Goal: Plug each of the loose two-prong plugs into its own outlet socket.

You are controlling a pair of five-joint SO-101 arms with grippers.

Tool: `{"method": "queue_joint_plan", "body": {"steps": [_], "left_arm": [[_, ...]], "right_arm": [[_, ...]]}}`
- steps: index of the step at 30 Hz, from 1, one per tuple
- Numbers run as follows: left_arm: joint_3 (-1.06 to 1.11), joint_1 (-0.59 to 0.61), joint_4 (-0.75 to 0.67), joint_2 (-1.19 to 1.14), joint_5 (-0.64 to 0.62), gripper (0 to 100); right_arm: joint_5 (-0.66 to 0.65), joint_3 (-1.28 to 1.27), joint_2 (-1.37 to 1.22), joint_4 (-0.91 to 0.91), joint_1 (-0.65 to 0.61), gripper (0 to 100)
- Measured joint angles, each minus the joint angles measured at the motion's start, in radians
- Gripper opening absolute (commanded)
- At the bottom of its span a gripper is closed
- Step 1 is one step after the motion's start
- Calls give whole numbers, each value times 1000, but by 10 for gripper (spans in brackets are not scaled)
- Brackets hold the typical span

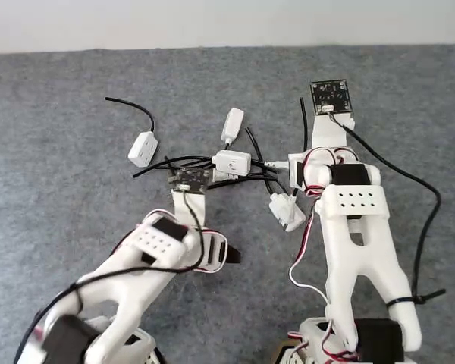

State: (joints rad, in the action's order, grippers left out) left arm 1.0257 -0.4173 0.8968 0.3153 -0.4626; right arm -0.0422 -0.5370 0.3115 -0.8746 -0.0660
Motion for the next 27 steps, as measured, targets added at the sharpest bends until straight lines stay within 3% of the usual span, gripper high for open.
{"method": "queue_joint_plan", "body": {"steps": [9,14,21,27], "left_arm": [[253,147,-28,457,81,363],[328,265,-29,646,112,363],[336,296,-29,703,112,363],[336,296,-46,658,112,363]], "right_arm": [[0,0,-103,40,-26,9],[-14,43,-103,-37,69,9],[-262,120,-135,-305,129,9],[-405,118,-327,-186,316,11]]}}
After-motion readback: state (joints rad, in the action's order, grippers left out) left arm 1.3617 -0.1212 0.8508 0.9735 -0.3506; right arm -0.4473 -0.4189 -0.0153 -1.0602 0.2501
